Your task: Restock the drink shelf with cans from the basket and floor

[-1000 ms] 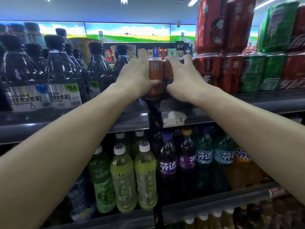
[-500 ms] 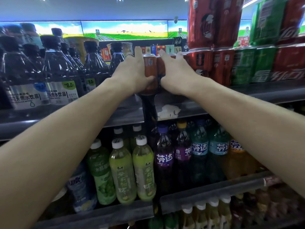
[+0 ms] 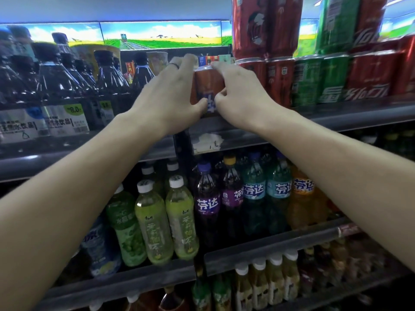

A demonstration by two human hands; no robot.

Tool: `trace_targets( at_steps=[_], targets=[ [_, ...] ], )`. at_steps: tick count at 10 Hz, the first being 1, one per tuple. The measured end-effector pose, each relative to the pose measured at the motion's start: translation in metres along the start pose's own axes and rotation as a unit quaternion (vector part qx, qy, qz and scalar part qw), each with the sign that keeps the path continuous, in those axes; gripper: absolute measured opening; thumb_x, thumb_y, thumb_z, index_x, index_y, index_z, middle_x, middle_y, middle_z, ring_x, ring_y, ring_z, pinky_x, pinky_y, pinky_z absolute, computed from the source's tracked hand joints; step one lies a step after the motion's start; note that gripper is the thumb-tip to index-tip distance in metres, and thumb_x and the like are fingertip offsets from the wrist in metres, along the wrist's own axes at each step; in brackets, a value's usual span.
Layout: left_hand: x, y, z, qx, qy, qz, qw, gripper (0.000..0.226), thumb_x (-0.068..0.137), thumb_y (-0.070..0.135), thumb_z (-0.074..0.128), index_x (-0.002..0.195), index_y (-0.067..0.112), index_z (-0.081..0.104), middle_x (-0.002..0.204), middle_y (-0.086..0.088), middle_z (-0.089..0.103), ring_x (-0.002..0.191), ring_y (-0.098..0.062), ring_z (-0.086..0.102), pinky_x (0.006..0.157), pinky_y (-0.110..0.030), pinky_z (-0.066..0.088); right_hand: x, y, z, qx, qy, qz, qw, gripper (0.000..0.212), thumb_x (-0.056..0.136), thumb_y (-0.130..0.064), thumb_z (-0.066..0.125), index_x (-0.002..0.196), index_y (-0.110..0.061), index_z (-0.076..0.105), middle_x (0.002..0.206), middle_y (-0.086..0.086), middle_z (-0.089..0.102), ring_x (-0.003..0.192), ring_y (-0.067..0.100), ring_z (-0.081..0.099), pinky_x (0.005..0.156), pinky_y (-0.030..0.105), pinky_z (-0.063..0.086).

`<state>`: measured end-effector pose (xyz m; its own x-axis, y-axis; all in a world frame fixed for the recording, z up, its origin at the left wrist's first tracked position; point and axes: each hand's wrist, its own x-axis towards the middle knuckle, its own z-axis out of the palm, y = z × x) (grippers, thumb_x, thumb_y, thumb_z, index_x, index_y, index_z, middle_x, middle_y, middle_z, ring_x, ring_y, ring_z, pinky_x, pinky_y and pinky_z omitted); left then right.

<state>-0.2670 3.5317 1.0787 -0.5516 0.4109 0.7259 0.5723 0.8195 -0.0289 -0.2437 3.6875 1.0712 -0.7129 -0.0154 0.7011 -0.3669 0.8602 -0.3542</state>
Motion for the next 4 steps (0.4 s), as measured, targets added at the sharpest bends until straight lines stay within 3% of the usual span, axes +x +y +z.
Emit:
trace_targets(
  at_steps=[1,2,3,4],
  targets=[
    [-0.001,0.006,0.004,-0.011,-0.023,-0.019,0.999,0.056,0.092,0.040,0.065,0.135,0.009,0.048,0.123,-0.016,0.057,0.106,-0.038,0.057,0.091,-0.052,0.051,-0.006,0.001,-0.006,0.006,-0.018,-0.002,1.000,0.058,0.086,-0.002,0.053,0.142,-0.015,0.055,0.128,0.011,0.063,0.109,0.030,0.063,0.095,0.045,0.055],
    [-0.008,0.015,0.004,0.014,0.006,-0.009,1.000,0.038,0.092,0.034,0.058,0.122,0.011,0.060,0.113,-0.014,0.065,0.098,-0.040,0.062,0.080,-0.048,0.053,-0.015,0.003,-0.014,0.005,-0.017,0.002,1.000,0.045,0.092,-0.005,0.054,0.137,-0.009,0.059,0.125,0.011,0.066,0.109,0.028,0.064,0.097,0.040,0.052],
    [-0.030,0.028,-0.004,0.008,0.087,0.030,0.996,0.024,0.095,0.026,0.057,0.112,0.015,0.069,0.105,-0.005,0.071,0.093,-0.032,0.066,0.077,-0.044,0.054,-0.035,0.007,-0.028,0.042,0.025,-0.015,0.999,0.035,0.101,-0.016,0.057,0.135,-0.012,0.064,0.122,0.002,0.070,0.109,0.016,0.066,0.094,0.022,0.050],
    [-0.065,0.041,-0.018,-0.108,0.137,0.062,0.983,0.020,0.098,0.026,0.063,0.111,0.016,0.073,0.103,0.003,0.074,0.093,-0.015,0.069,0.086,-0.036,0.057,-0.068,0.013,-0.061,0.184,0.070,-0.044,0.979,0.021,0.102,-0.022,0.061,0.120,-0.019,0.069,0.107,-0.009,0.072,0.097,0.005,0.069,0.090,0.027,0.058]
  ],
)
